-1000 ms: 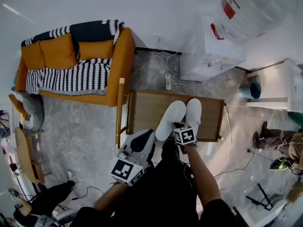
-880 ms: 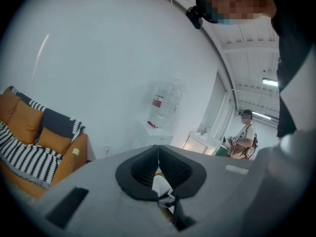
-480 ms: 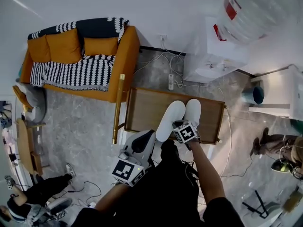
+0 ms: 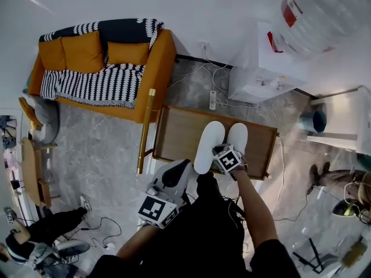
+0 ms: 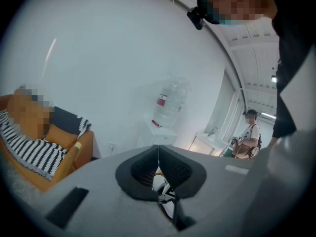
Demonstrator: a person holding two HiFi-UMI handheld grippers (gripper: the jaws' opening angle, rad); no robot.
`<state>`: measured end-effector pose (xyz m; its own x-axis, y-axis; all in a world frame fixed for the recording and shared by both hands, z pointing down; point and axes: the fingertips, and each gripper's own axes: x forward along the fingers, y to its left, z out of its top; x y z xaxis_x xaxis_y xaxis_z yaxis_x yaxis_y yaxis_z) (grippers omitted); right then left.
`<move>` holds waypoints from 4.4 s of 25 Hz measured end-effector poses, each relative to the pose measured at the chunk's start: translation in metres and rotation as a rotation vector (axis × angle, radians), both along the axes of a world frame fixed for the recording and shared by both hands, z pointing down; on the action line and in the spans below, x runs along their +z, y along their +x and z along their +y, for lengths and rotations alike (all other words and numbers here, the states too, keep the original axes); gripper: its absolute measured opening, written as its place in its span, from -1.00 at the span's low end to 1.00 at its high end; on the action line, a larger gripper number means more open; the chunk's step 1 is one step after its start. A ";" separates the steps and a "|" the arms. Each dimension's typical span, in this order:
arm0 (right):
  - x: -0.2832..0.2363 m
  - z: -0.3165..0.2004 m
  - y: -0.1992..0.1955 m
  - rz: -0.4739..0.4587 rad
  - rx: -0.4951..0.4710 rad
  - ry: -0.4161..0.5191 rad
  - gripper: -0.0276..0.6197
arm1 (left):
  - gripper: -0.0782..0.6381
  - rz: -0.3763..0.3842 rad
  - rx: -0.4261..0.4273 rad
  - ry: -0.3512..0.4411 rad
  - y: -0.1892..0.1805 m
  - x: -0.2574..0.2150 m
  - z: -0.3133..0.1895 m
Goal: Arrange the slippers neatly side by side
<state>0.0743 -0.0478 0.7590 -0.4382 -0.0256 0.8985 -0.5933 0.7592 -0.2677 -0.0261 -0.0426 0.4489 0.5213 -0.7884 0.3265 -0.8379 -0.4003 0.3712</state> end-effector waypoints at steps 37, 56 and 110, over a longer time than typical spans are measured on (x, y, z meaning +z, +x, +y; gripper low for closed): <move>0.027 -0.018 0.020 0.040 0.102 -0.040 -0.83 | -0.73 0.007 0.009 -0.031 0.006 0.011 -0.015; -0.077 -0.026 0.041 -0.138 0.438 0.072 -0.74 | -0.73 0.035 0.090 0.042 0.011 -0.014 -0.006; -0.352 0.037 0.065 -0.436 0.783 0.720 -0.88 | -0.73 0.054 0.223 0.202 0.040 -0.060 0.012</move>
<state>0.1388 -0.0108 0.4070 -0.3454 -0.8743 0.3410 -0.9336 0.2831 -0.2197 0.0137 -0.0310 0.3893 0.7012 -0.6987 0.1421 -0.7022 -0.6423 0.3072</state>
